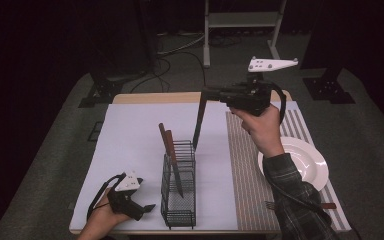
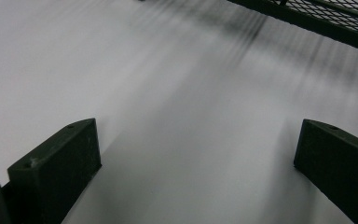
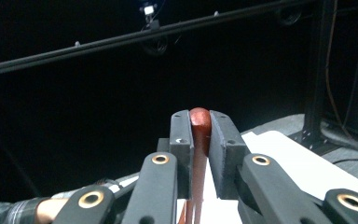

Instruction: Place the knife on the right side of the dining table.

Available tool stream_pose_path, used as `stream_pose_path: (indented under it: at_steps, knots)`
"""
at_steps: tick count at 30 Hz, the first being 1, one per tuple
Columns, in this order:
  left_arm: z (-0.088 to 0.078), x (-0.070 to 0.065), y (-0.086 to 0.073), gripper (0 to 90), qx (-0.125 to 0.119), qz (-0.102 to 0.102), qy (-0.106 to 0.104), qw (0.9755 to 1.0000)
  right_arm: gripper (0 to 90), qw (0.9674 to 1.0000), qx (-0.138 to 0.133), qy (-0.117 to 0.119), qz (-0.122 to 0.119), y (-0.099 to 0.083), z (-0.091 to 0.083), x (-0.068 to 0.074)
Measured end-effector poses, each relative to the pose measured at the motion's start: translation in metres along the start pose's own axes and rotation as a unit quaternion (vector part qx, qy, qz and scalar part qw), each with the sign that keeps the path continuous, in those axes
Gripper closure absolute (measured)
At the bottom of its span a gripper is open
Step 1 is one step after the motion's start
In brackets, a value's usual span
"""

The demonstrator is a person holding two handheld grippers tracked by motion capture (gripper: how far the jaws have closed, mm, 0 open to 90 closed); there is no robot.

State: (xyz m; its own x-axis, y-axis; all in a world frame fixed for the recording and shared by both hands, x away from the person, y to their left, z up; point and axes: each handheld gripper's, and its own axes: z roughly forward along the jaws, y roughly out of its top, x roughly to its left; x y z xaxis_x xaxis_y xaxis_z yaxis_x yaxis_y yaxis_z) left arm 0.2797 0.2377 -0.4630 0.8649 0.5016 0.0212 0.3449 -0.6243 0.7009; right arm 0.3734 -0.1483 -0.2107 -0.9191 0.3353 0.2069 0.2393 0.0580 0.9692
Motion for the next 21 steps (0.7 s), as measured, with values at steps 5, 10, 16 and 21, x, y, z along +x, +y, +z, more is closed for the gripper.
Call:
stream_pose_path:
  at_steps: [5,10,16,21]
  knots:
    - [0.000,0.000,0.000,0.0,0.000,0.000,0.000,1.0000,80.4,0.9995,-0.013,-0.030,0.000,0.005,-0.018,-0.008]
    - [0.000,0.000,0.000,0.0,0.000,0.000,0.000,1.0000,80.3,0.9985,-0.015,-0.053,0.006,0.000,-0.028,-0.020]
    - [0.000,0.000,0.000,0.0,-0.001,-0.001,0.001,1.0000,80.3,0.9965,-0.012,-0.081,0.017,-0.009,-0.038,-0.035]
    - [0.000,0.000,0.000,0.0,-0.001,0.000,0.001,1.0000,80.3,0.9936,-0.013,-0.110,0.024,-0.017,-0.046,-0.048]
